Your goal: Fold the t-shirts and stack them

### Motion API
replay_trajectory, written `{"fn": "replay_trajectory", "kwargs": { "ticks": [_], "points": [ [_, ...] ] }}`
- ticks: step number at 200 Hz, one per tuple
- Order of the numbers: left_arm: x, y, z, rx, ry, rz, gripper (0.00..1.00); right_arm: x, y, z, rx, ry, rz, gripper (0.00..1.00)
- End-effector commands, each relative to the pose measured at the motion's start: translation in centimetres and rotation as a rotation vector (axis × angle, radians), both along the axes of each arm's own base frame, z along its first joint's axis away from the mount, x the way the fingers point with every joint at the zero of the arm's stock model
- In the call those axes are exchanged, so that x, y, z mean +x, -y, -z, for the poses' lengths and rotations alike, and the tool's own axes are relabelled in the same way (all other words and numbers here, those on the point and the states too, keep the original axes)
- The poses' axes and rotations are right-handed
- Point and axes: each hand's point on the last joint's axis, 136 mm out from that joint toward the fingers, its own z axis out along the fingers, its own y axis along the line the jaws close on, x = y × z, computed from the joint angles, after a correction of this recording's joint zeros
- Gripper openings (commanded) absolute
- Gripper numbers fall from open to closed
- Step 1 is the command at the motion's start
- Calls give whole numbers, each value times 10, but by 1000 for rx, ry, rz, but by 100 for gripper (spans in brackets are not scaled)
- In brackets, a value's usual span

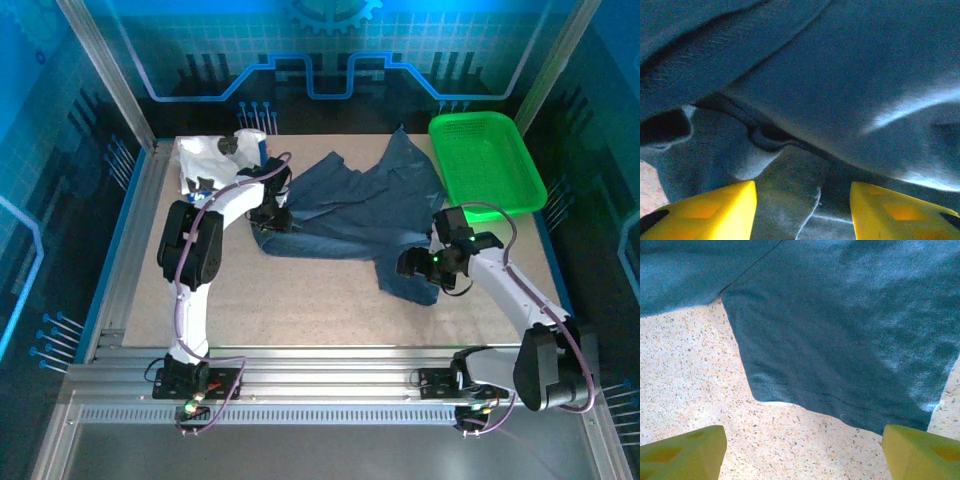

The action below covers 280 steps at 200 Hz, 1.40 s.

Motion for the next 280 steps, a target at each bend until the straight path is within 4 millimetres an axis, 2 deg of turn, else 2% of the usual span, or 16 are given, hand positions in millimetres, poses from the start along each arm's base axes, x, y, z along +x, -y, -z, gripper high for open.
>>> {"fn": "replay_trajectory", "kwargs": {
  "ticks": [1, 39, 73, 100, 125, 150, 184, 223, 280],
  "points": [
    [6, -6, 0, 68, 14, 25, 53, -2, -2, 4, 42, -4, 23, 82],
    [13, -5, 5, 66, 36, 6, 50, -12, 4, 27, 27, -71, 57, 80],
    [14, -6, 5, 70, 42, 4, 40, -17, 5, 42, 27, -103, 78, 78],
    [12, -10, 6, 81, 41, -4, 27, -18, 8, 48, 16, -119, 91, 77],
    [14, -14, -3, 83, 70, -20, 16, -22, 11, 52, 8, -138, 99, 75],
    [13, -20, -13, 88, 89, -34, 0, -26, 15, 56, -8, -159, 125, 74],
    [2, -28, -42, 7, 129, -106, 0, -34, 32, 53, -38, -191, 215, 71],
    [-19, -43, -66, -117, 160, -206, 0, -40, 40, 49, -46, -223, 259, 68],
    [-45, -62, -68, -261, 159, -351, 0, -44, 37, 59, -26, -251, 294, 64]
  ]
}}
